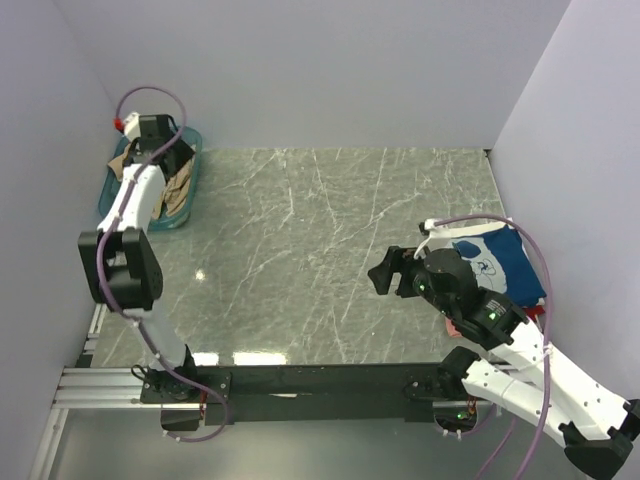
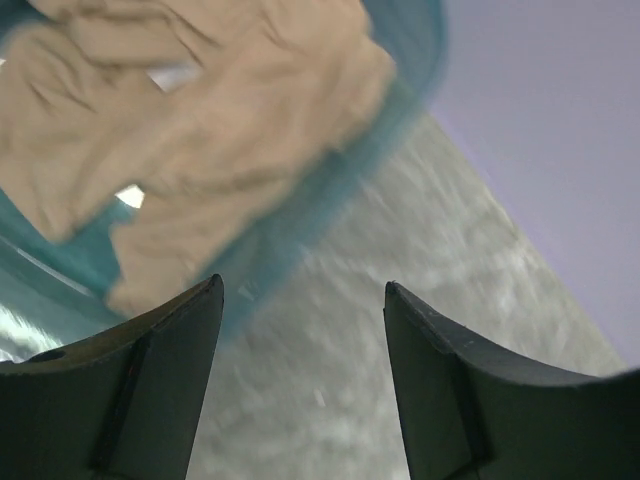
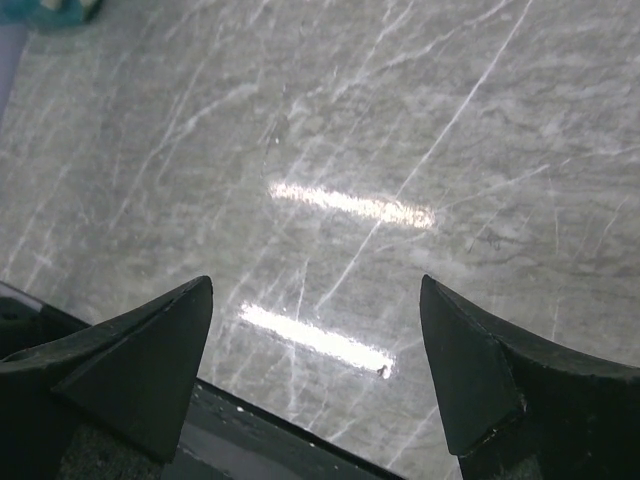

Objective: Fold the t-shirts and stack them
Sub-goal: Grab the tshirt from the pile

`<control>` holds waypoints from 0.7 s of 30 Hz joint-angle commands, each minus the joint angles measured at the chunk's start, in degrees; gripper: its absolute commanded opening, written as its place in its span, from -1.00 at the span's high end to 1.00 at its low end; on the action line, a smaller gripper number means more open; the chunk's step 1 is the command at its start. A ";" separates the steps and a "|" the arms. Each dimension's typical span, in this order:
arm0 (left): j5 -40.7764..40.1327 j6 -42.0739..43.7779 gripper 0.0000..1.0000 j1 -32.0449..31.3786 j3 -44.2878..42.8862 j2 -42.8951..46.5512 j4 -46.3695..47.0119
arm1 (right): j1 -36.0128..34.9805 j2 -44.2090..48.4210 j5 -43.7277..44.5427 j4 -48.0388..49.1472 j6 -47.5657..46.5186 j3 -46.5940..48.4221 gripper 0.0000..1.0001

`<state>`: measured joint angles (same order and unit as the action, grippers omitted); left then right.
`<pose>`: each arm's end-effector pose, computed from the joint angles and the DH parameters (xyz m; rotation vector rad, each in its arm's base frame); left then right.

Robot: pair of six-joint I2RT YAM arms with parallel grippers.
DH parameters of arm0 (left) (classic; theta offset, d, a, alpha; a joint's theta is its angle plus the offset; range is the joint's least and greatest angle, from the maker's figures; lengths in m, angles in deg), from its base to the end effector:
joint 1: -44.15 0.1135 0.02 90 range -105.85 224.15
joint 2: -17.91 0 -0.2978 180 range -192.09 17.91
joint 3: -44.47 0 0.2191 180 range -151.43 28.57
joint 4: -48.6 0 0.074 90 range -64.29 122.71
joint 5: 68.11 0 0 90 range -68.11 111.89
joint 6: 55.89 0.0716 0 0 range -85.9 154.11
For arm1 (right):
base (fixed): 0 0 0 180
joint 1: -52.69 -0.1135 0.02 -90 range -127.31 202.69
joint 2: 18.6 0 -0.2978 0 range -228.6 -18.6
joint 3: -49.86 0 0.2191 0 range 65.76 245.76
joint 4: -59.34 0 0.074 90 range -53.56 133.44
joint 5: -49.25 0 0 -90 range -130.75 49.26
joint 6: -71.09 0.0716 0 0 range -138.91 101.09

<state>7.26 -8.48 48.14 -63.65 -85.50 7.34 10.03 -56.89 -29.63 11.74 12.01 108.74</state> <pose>0.4202 0.0474 0.3358 -0.9923 1.9485 -0.0988 0.0975 0.0711 0.3096 -0.0895 2.0853 0.6021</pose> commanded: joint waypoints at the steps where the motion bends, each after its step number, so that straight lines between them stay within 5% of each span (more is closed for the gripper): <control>1: -2.51 1.19 -0.41 4.96 -7.43 -5.73 -3.82 | -0.15 -0.04 -2.94 0.15 -1.21 -1.75 -0.80; 8: -2.77 3.83 -0.40 8.31 -20.87 -22.50 -6.10 | -0.15 -2.84 -5.13 1.56 -1.65 -2.38 -0.79; 15: -0.67 2.60 -0.36 8.84 -21.77 -29.21 -4.61 | -0.15 -5.75 -6.54 2.17 -1.91 -2.11 -0.74; 18: 1.18 2.34 -0.23 8.84 -20.89 -29.74 -3.12 | -0.15 -6.19 -6.72 2.44 -1.74 -2.20 -0.74; 21: 1.62 2.51 0.16 8.93 -22.03 -29.04 -3.46 | -0.15 -6.37 -6.72 2.70 -1.82 -2.29 -0.73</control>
<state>6.89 -6.06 57.14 -83.13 -115.93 2.95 10.03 -63.22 -35.93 12.22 11.20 106.55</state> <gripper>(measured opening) 0.460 0.869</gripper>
